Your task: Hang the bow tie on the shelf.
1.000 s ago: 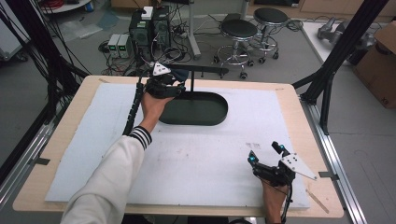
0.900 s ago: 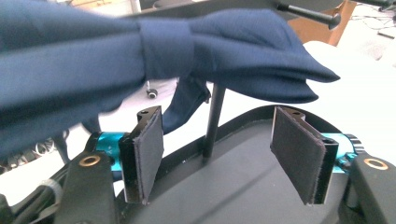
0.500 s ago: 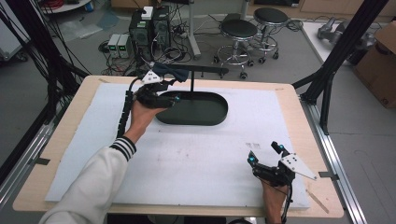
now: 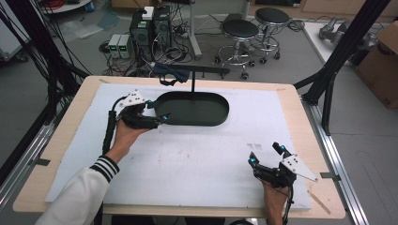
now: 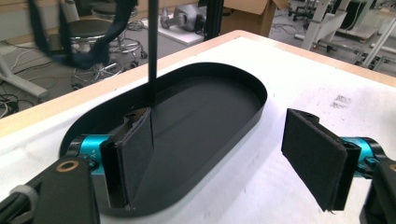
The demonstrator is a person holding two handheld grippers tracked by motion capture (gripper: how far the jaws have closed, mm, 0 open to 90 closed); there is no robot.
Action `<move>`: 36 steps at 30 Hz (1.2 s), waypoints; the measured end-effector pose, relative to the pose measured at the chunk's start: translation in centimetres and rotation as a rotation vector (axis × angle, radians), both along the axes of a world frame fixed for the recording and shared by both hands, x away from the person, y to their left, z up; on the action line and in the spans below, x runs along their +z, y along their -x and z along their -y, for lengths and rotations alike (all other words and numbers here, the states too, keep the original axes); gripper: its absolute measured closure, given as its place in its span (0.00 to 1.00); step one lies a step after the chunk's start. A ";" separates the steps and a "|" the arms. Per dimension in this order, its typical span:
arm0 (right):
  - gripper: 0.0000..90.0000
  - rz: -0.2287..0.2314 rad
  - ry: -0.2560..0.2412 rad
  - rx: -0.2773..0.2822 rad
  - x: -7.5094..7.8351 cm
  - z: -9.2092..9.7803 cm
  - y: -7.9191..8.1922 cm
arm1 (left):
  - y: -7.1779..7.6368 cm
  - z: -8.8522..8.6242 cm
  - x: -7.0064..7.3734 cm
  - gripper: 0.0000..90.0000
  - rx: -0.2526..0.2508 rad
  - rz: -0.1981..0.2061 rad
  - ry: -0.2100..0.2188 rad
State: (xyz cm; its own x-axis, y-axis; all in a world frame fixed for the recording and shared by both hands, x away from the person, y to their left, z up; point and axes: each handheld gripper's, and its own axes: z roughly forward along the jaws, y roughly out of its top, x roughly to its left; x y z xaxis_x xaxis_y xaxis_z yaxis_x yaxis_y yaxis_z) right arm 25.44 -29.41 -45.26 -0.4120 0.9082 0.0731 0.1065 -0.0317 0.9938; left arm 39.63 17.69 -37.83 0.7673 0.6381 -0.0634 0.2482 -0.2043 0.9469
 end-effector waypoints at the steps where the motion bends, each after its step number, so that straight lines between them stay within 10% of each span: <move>1: 0.03 0.001 -0.002 0.000 0.0 0.0 0.0 | 0.2 -0.4 -0.1 0.28 0.000 -0.003 -0.002; 12: 0.03 0.004 -0.003 -0.006 0.0 0.0 0.1 | 4.6 -7.2 -1.9 0.28 0.058 -0.006 -0.029; 20: 0.03 0.001 0.000 -0.009 0.0 -0.1 0.1 | 8.8 -11.7 -4.5 0.28 0.121 0.068 0.015; 27: 0.03 0.003 0.008 -0.007 0.0 -0.1 0.1 | 11.9 -12.6 -6.6 0.27 0.225 0.191 0.073; 36: 0.03 0.000 0.001 -0.007 0.0 -0.1 0.0 | 12.5 -12.6 -7.4 0.25 0.211 0.240 0.131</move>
